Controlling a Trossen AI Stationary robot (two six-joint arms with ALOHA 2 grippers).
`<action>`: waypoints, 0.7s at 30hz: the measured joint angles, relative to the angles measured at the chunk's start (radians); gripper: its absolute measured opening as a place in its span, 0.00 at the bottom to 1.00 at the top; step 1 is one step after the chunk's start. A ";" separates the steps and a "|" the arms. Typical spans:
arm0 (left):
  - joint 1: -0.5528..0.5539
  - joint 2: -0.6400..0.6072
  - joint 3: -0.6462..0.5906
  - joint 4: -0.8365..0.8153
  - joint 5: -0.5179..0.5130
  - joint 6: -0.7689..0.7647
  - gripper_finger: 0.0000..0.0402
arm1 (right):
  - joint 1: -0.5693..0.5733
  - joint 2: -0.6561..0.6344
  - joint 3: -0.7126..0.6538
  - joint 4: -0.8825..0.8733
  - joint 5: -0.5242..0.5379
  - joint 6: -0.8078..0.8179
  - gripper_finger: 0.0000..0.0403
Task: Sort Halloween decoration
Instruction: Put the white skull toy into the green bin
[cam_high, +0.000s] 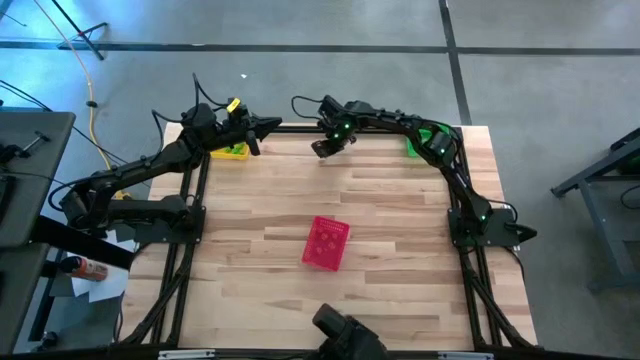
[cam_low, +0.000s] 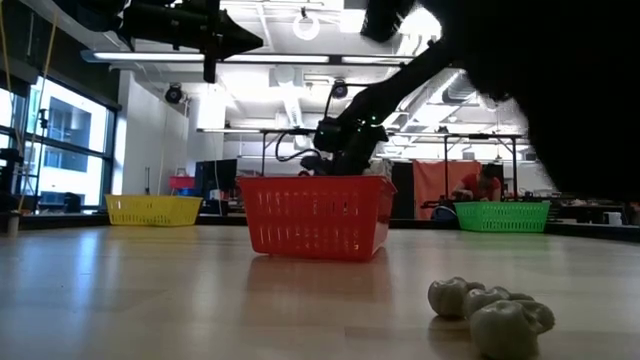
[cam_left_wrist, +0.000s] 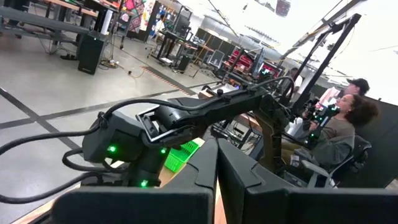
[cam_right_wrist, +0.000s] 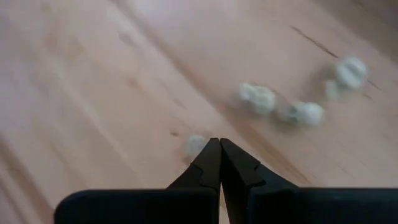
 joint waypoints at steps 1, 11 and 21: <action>0.000 0.000 0.000 0.000 0.000 0.000 0.00 | -0.004 -0.002 0.000 0.010 -0.024 -0.027 0.00; 0.000 0.013 0.000 0.001 -0.018 0.001 0.00 | -0.115 -0.177 0.054 -0.073 0.021 -0.202 0.00; -0.025 0.230 0.239 -0.321 -0.034 0.200 0.00 | -0.161 -0.517 0.031 -0.086 0.014 -0.424 0.00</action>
